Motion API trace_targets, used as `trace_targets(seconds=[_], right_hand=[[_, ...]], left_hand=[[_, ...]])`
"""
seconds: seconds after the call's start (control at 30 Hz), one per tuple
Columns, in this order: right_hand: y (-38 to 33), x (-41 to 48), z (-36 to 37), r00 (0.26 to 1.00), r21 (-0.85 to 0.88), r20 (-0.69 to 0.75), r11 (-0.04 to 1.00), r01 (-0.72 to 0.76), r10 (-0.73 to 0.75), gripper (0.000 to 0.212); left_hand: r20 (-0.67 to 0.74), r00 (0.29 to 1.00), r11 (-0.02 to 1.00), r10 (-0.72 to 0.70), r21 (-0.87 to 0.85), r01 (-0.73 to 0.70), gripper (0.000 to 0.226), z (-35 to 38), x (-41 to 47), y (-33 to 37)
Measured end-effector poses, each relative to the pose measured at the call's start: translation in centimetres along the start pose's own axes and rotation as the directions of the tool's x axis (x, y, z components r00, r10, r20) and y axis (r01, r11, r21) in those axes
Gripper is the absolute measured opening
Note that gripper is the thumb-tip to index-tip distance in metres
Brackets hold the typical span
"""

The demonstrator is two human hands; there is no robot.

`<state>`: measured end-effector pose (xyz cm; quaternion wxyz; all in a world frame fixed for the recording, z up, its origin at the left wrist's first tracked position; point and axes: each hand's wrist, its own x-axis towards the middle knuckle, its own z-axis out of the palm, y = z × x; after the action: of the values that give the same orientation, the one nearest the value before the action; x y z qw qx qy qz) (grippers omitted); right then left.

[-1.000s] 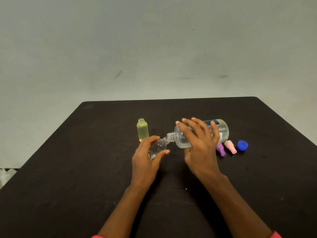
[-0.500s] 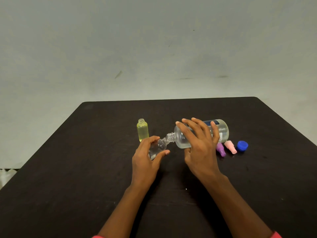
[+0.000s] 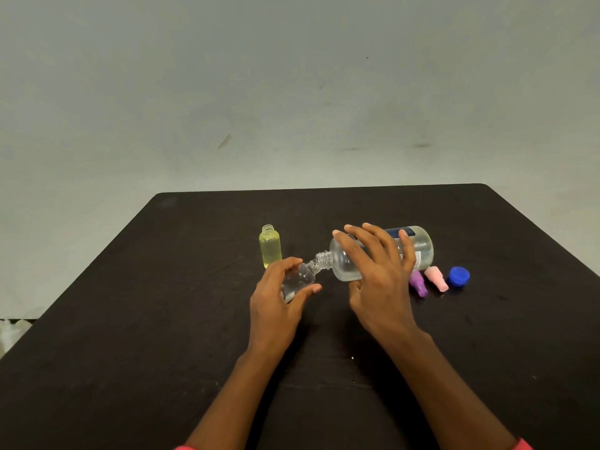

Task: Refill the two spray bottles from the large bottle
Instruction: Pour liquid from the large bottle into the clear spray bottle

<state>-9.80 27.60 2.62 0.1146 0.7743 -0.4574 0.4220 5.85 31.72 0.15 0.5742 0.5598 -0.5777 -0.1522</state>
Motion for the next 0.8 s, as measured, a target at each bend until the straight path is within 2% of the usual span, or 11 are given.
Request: trace_targets(seconds=[0.8], right_hand=[[-0.02, -0.03, -0.06, 1.000, -0.009, 0.003, 1.000, 0.001, -0.001, 0.087]], left_hand=[[-0.007, 1.000, 1.000, 0.009, 0.001, -0.009, 0.049, 0.00, 0.00, -0.01]])
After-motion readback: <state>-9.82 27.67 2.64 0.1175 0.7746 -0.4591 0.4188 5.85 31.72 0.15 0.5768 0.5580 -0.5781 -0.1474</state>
